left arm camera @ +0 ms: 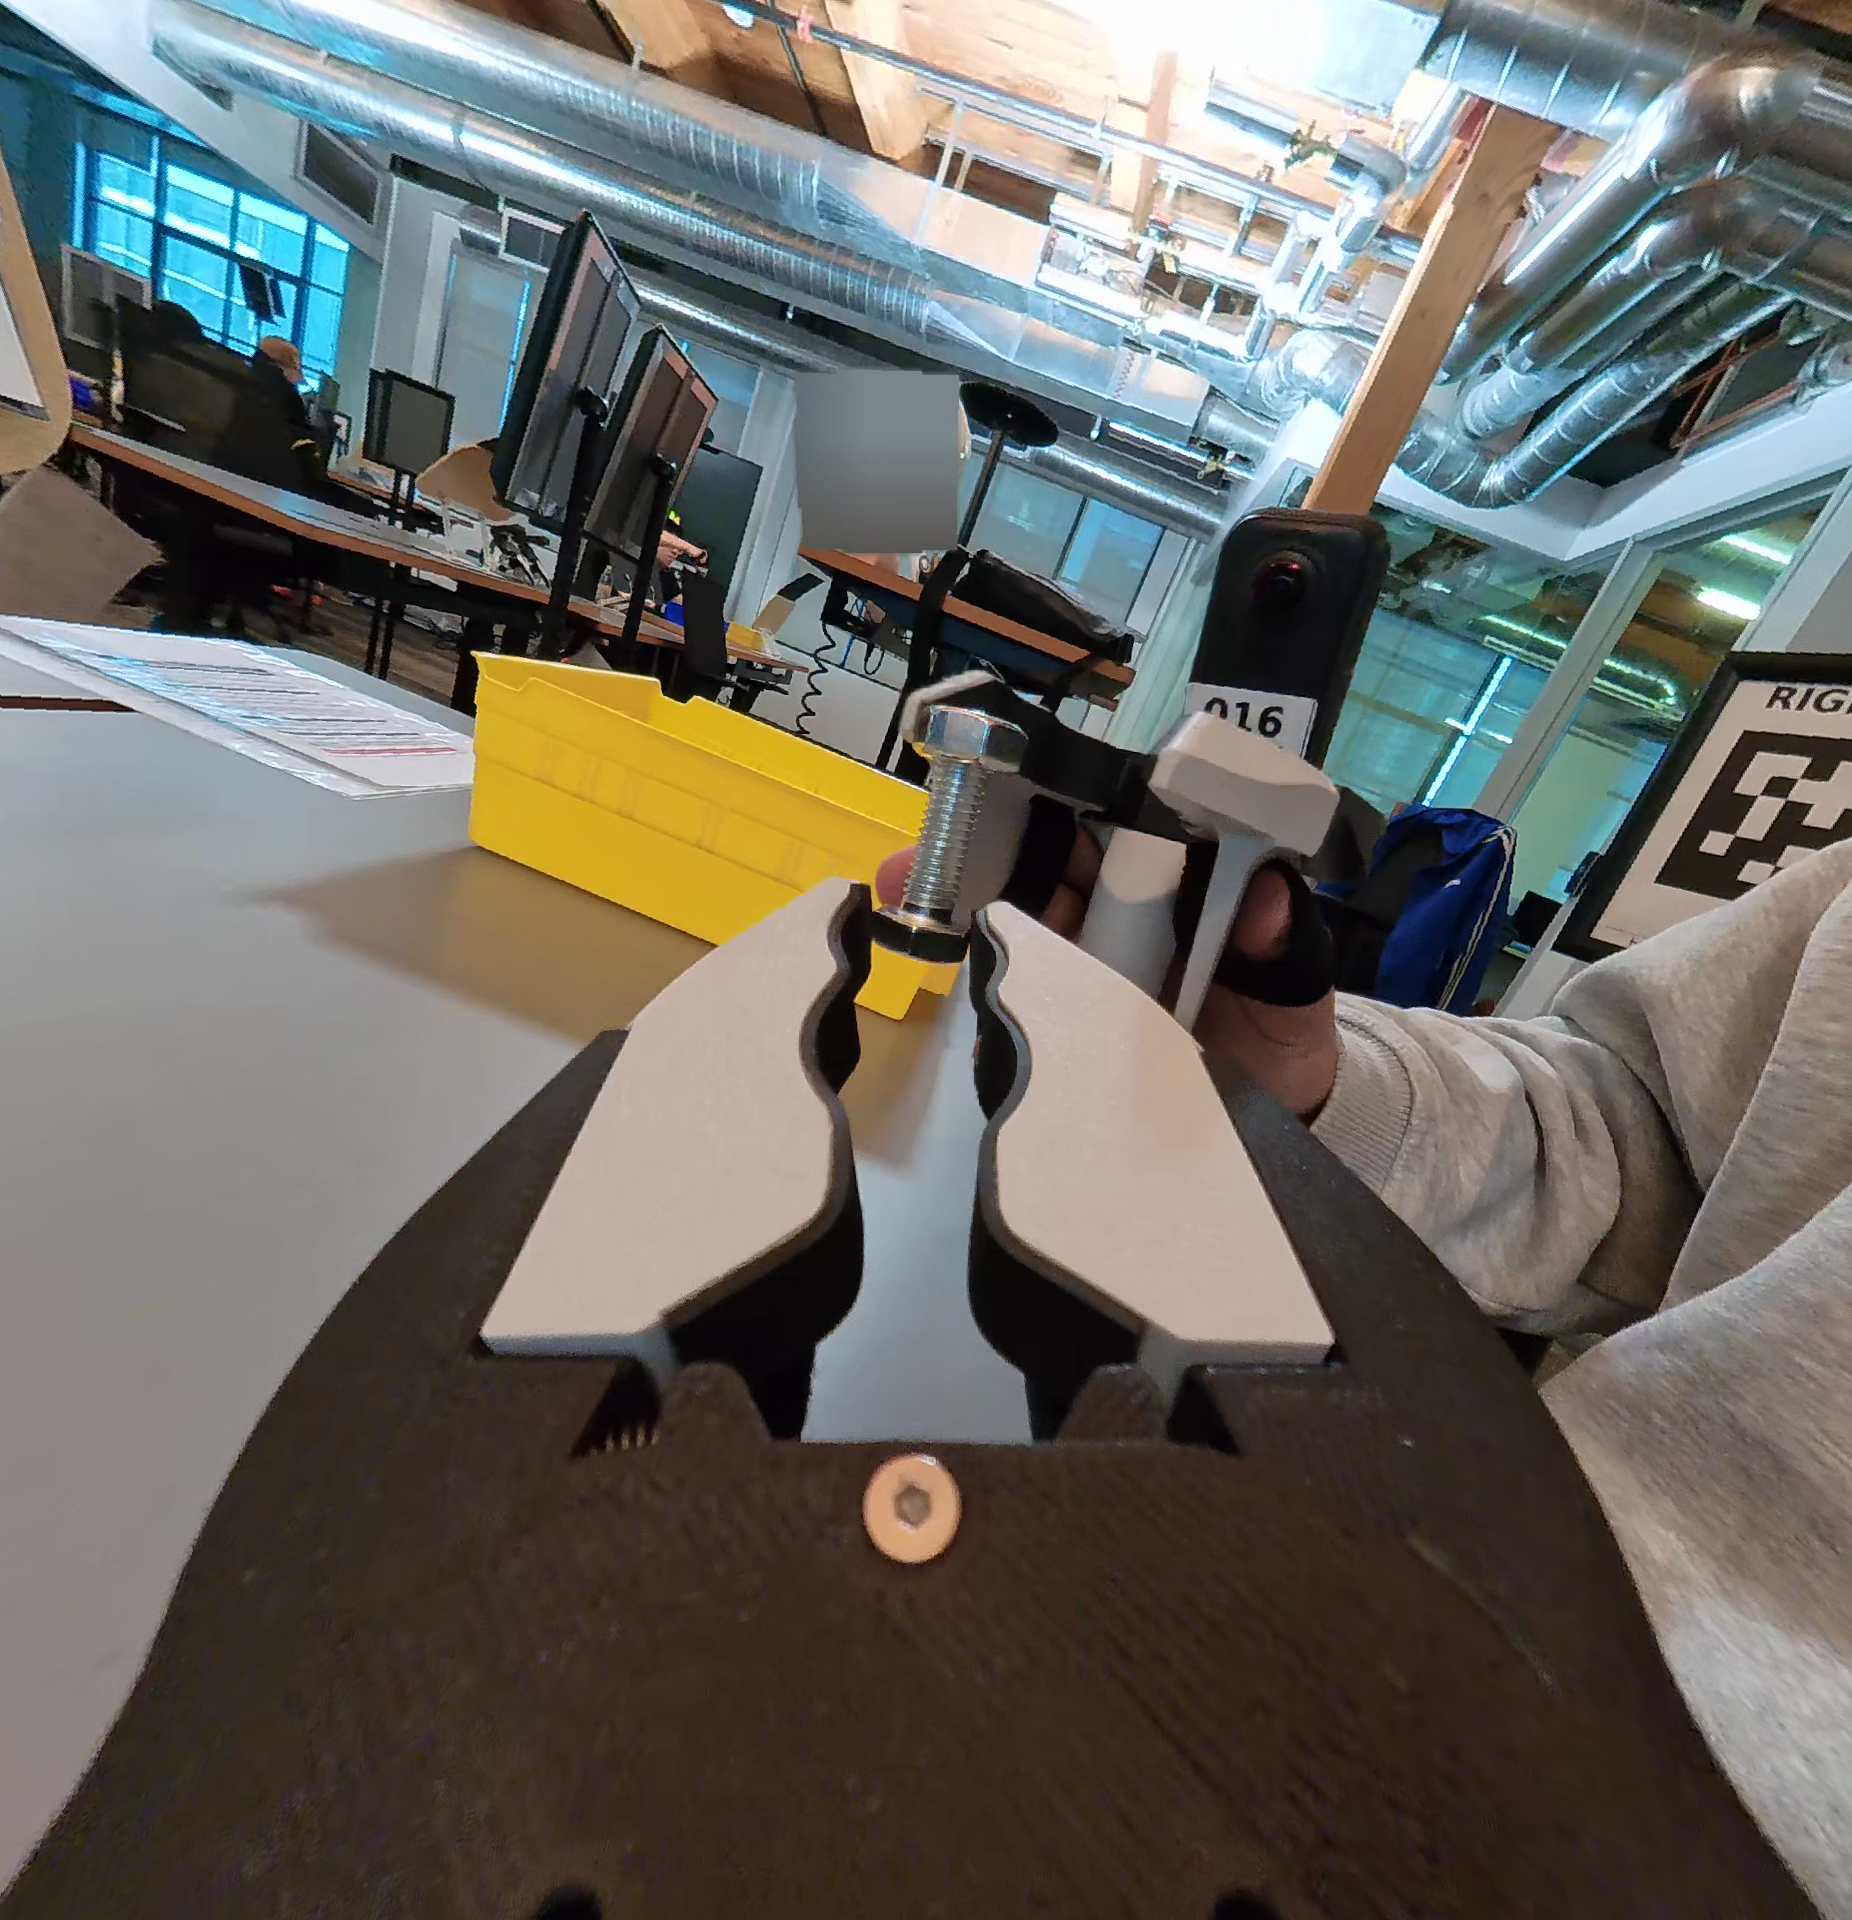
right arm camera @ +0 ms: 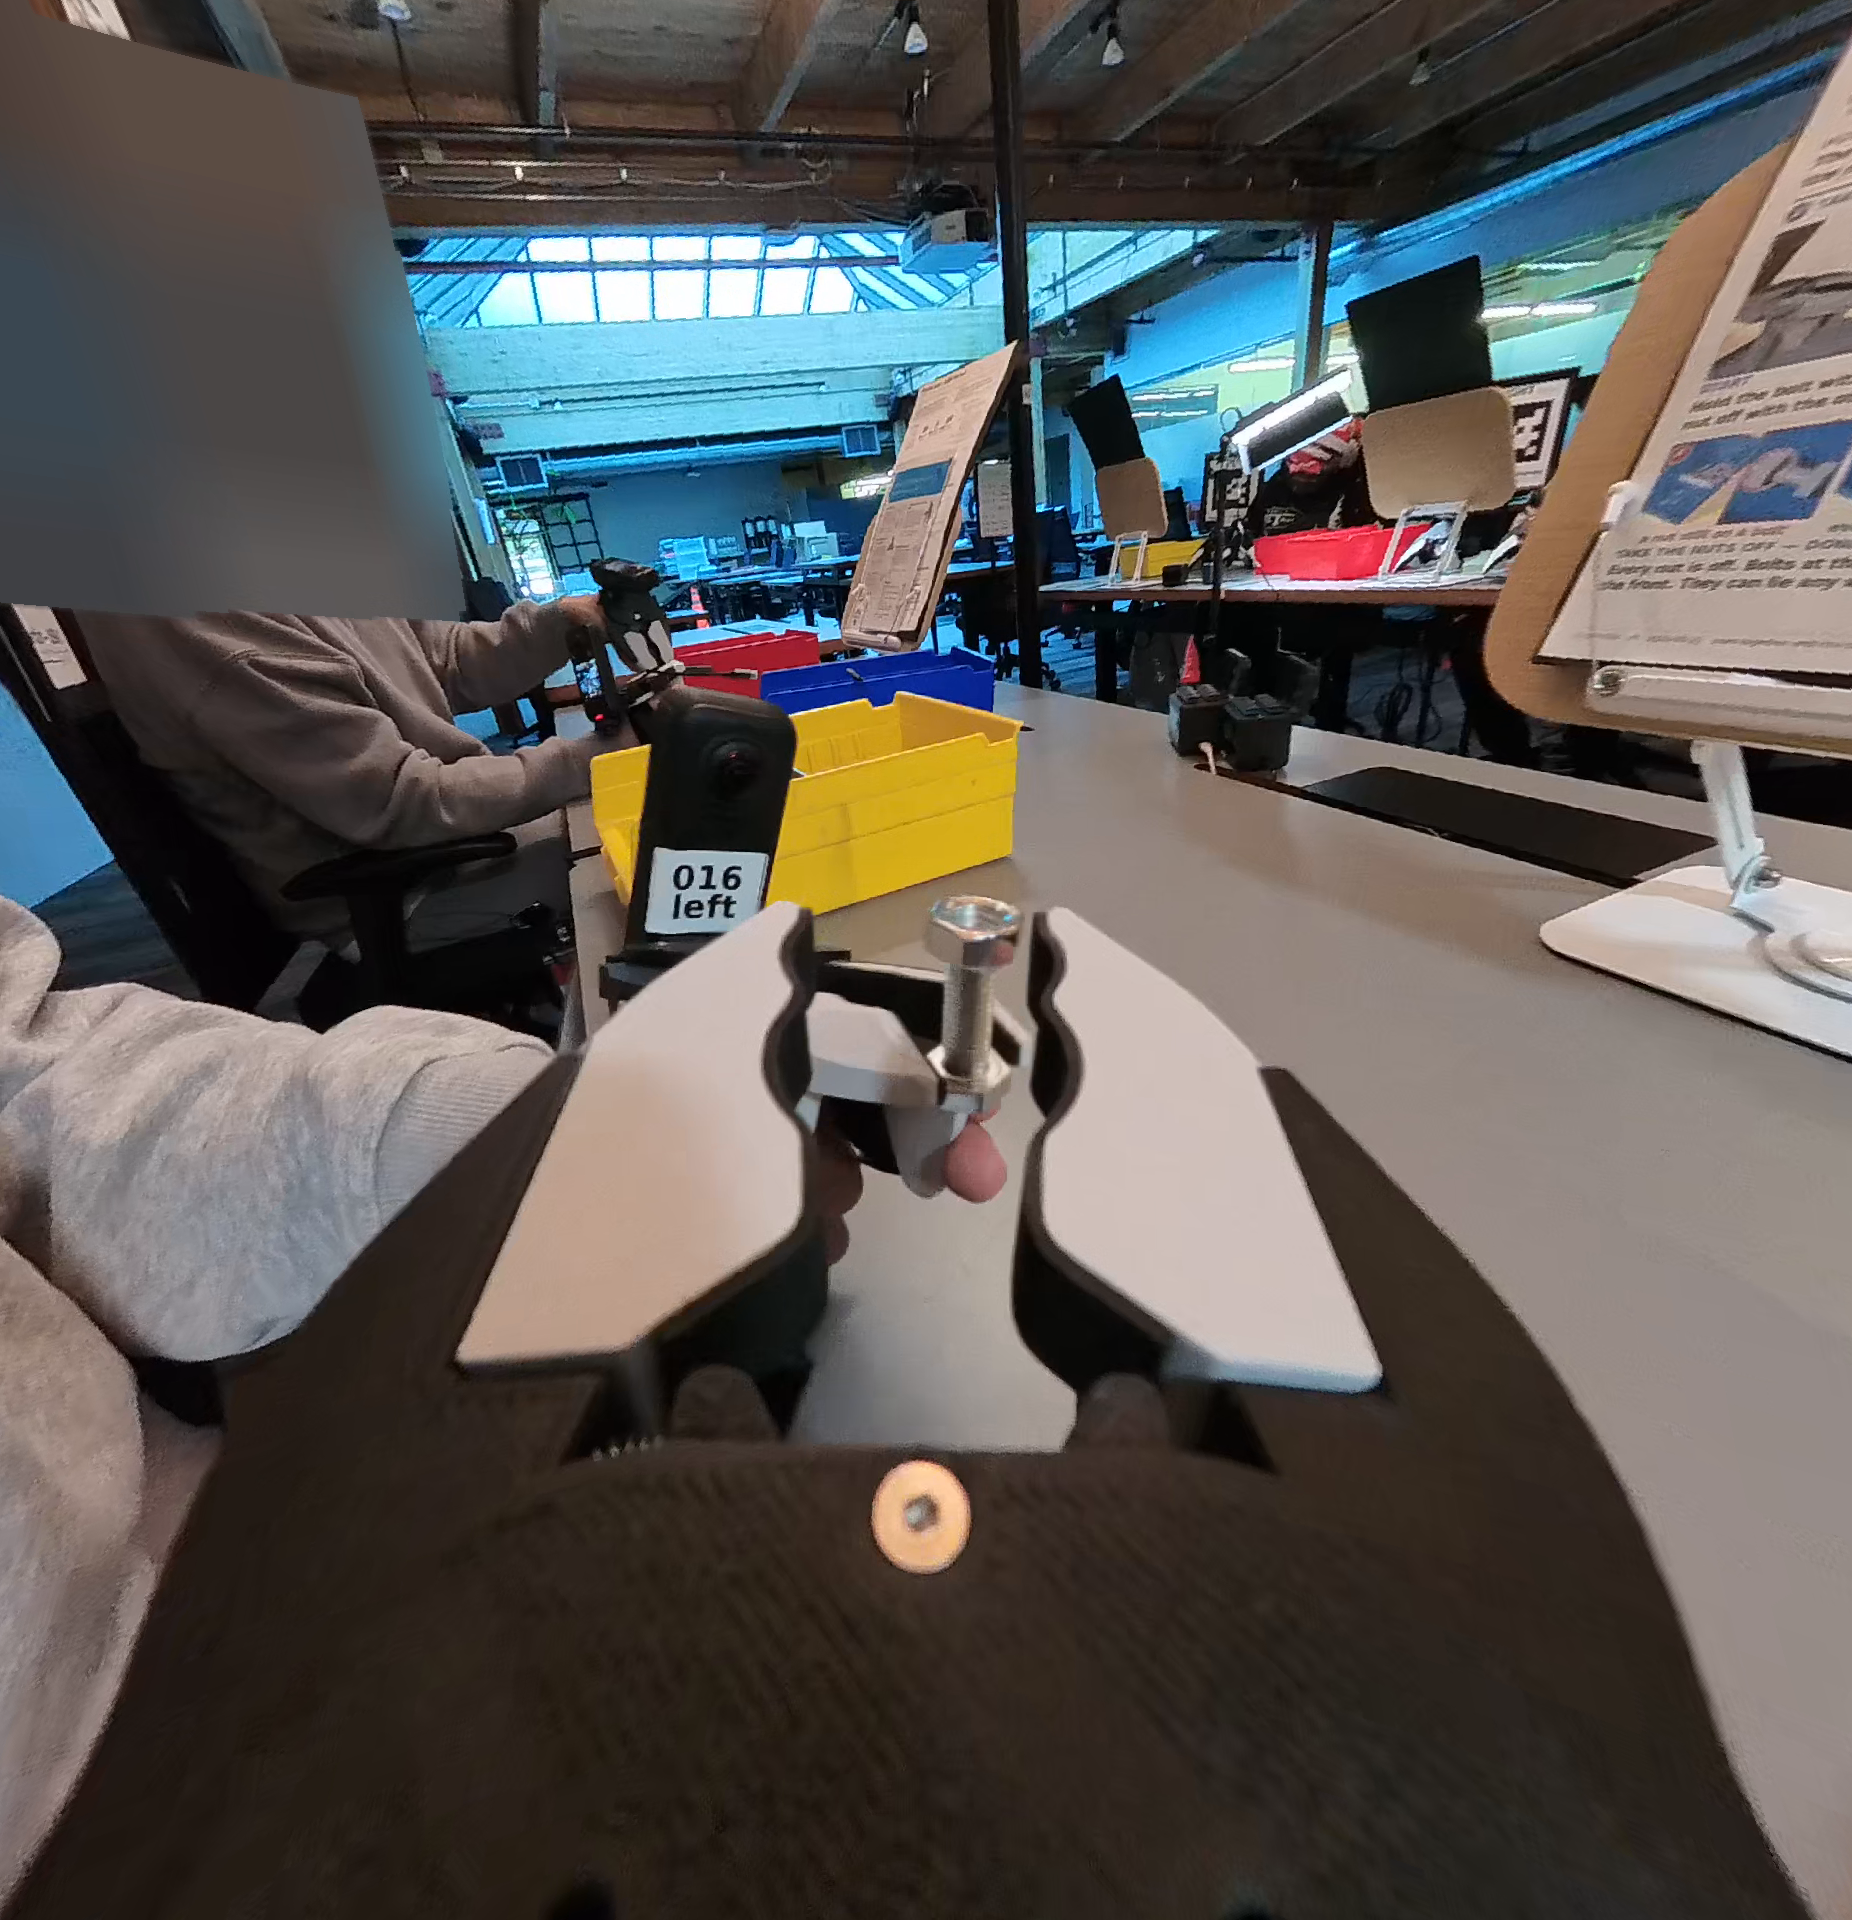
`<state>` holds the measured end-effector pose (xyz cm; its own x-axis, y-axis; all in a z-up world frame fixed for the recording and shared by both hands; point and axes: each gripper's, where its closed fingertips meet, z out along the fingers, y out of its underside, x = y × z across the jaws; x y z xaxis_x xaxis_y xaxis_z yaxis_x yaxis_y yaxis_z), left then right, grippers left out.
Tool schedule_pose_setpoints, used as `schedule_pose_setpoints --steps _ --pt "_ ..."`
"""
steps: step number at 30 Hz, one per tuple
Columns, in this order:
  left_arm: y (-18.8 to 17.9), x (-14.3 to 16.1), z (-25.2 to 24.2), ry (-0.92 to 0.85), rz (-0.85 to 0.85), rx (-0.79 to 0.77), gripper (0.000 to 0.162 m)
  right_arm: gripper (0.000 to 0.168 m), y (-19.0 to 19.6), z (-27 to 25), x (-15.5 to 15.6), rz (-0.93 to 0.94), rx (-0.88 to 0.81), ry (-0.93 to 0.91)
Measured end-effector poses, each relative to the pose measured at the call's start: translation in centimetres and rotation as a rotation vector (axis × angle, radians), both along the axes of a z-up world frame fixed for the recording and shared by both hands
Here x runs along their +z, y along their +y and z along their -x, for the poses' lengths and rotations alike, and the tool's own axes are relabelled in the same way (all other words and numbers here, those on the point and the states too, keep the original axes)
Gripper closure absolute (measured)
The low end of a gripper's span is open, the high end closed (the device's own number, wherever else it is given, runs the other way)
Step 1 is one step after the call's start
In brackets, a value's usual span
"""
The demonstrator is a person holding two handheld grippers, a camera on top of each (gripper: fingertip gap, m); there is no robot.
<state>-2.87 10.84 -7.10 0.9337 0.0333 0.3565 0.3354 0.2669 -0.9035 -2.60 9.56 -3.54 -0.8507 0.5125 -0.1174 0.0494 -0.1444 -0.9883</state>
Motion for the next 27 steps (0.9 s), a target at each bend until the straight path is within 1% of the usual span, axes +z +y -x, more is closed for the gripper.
schedule_pose_setpoints --steps 2,4,5,6,8,9,12,14,17,18,20,22,23,24,27 --pt "0.0 -0.1 0.1 -0.008 0.003 0.000 0.143 0.135 -0.1 -0.2 -0.1 -0.016 0.001 0.008" --pt "-0.1 -0.1 0.2 -0.022 0.000 -0.001 0.143 0.158 0.0 -0.4 -0.2 -0.038 0.006 0.001" --pt "-0.1 -0.1 0.3 -0.029 -0.003 -0.002 0.143 0.163 0.0 -0.5 -0.2 -0.040 0.016 -0.010" --pt "-0.1 -0.1 0.3 -0.034 -0.004 -0.005 0.143 0.164 0.1 -0.4 -0.2 -0.037 0.015 -0.019" --pt "-0.1 -0.1 0.3 -0.031 -0.001 -0.005 0.143 0.161 0.5 -0.2 0.0 -0.022 -0.006 -0.015" --pt "-0.1 -0.1 0.2 -0.029 0.001 -0.007 0.143 0.155 0.7 -0.1 0.2 -0.011 -0.024 -0.004" --pt "0.1 -0.2 0.0 -0.020 0.010 -0.013 0.143 0.132 1.1 0.4 0.8 0.017 -0.073 0.048" --pt "0.2 -0.3 0.0 -0.019 0.015 -0.016 0.144 0.124 0.7 0.5 0.6 0.016 -0.060 0.041" --pt "0.1 -0.3 0.1 -0.032 0.007 -0.012 0.144 0.129 -0.1 0.1 -0.1 0.006 -0.006 -0.013" --pt "0.0 -0.2 0.2 -0.037 0.003 -0.010 0.143 0.133 -0.2 0.0 -0.2 0.005 0.001 -0.022" --pt "-0.2 -0.2 0.5 -0.049 -0.007 0.000 0.143 0.147 -0.1 -0.3 -0.1 0.003 0.016 -0.021" --pt "-0.3 -0.1 0.6 -0.059 -0.014 0.002 0.143 0.151 0.1 -0.2 0.0 0.000 0.008 -0.017" --pt "-0.3 -0.1 0.7 -0.060 -0.014 0.004 0.143 0.149 0.2 -0.2 0.1 0.004 0.002 -0.012" --pt "-0.3 -0.1 0.7 -0.058 -0.014 0.004 0.143 0.144 0.3 0.0 0.2 0.010 -0.011 -0.007" --pt "-0.2 -0.2 0.5 -0.047 -0.001 0.003 0.143 0.121 0.5 0.5 0.4 0.024 -0.054 0.033"
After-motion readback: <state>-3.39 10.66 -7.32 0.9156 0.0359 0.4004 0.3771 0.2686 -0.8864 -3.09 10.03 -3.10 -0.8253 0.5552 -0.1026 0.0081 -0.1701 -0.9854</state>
